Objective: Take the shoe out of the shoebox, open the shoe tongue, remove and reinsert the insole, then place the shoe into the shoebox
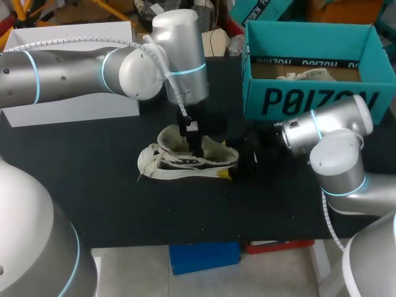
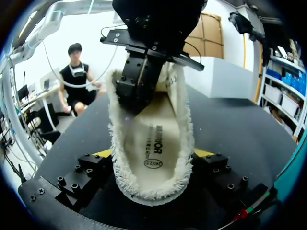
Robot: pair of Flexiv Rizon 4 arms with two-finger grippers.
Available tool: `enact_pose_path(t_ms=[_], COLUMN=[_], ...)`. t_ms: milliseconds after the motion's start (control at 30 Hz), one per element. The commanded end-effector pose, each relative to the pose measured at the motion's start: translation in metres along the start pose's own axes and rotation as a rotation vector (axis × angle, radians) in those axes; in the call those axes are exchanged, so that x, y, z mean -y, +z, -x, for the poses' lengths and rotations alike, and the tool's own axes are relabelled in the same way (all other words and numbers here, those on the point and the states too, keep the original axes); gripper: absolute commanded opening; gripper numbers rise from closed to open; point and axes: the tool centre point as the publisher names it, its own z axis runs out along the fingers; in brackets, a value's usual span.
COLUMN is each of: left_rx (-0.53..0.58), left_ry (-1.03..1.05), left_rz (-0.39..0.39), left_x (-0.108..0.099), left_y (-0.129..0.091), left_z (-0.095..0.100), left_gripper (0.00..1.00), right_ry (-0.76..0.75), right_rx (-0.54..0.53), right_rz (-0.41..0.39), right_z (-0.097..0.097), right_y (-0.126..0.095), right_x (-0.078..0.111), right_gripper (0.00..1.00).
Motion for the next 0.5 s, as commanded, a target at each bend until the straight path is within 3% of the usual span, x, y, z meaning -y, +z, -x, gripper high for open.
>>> enact_pose_path(t_ms=[33, 367, 400, 433, 500], left_rx=[0.022, 0.021, 0.021, 0.022, 0.033], left_ry=[-0.004, -0.006, -0.007, -0.006, -0.006], left_rz=[0.007, -0.007, -0.008, -0.008, -0.003], left_x=[-0.0006, -0.0023, -0.0023, -0.0024, -0.0029], left_y=[0.0079, 0.012, 0.012, 0.0118, 0.0111], left_z=[-0.003, -0.0045, -0.0046, -0.0048, -0.0046], left_gripper=[0.0, 0.0, 0.25, 0.42, 0.48], right_ry=[0.002, 0.002, 0.002, 0.002, 0.002], right_rx=[0.001, 0.001, 0.001, 0.001, 0.001], right_rz=[-0.001, -0.001, -0.001, -0.001, -0.001], right_z=[0.0013, 0.0013, 0.0013, 0.0013, 0.0013], right_y=[0.0014, 0.0014, 0.0014, 0.0014, 0.0014], right_x=[0.0033, 0.0033, 0.0033, 0.0033, 0.0033], right_gripper=[0.0, 0.0, 0.0, 0.0, 0.0])
